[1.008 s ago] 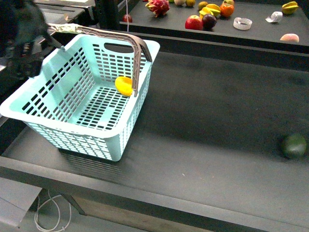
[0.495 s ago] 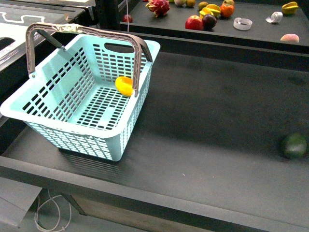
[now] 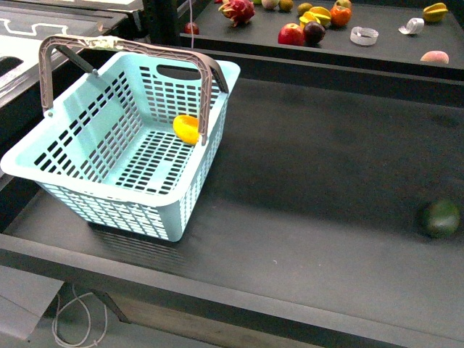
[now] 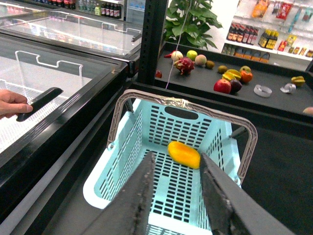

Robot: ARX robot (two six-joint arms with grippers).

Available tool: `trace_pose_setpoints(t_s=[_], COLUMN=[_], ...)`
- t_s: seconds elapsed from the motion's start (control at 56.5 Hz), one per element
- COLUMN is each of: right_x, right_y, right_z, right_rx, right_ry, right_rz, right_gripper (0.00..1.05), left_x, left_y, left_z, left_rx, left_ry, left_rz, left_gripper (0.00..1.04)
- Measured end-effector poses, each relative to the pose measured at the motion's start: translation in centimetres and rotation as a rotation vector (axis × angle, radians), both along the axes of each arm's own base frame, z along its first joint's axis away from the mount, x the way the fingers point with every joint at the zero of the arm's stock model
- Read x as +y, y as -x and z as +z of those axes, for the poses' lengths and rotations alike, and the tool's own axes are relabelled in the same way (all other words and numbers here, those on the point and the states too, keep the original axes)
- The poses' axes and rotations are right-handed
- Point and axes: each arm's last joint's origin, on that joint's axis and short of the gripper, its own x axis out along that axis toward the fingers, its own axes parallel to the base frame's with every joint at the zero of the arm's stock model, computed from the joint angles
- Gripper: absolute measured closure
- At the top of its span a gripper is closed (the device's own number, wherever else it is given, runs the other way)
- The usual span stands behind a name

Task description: Pick mango with right arm and hold basket with left

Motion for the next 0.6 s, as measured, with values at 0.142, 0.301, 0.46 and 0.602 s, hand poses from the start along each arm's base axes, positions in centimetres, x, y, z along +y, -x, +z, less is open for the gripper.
trace_pose_setpoints(t_s=[0.142,0.301,0.46,0.602], right_x=[0.0,0.0,0.0,0.0], right_y=[0.0,0.0,0.0,0.0], right_z=[0.0,0.0,0.0,0.0], right_rx=[0.000,0.000,0.000,0.000], right_ry=[0.000,0.000,0.000,0.000], right_rz=[0.000,0.000,0.001,0.001], right_gripper=[0.08,0.08,0.08,0.08], left_x=[-0.6,-1.7,-1.7,-1.7], left_y=[1.5,2.8,3.8,4.6], left_z=[0.0,0.1,0.4,0.7], left_rx=[0.003,0.001,-0.011,-0.021], left_ry=[-0.066,-0.083,-0.088,-0.090], left_rz=[-0.005,-0.009,-0.004,-0.003], left_gripper=[1.03,1.03,1.03,1.03])
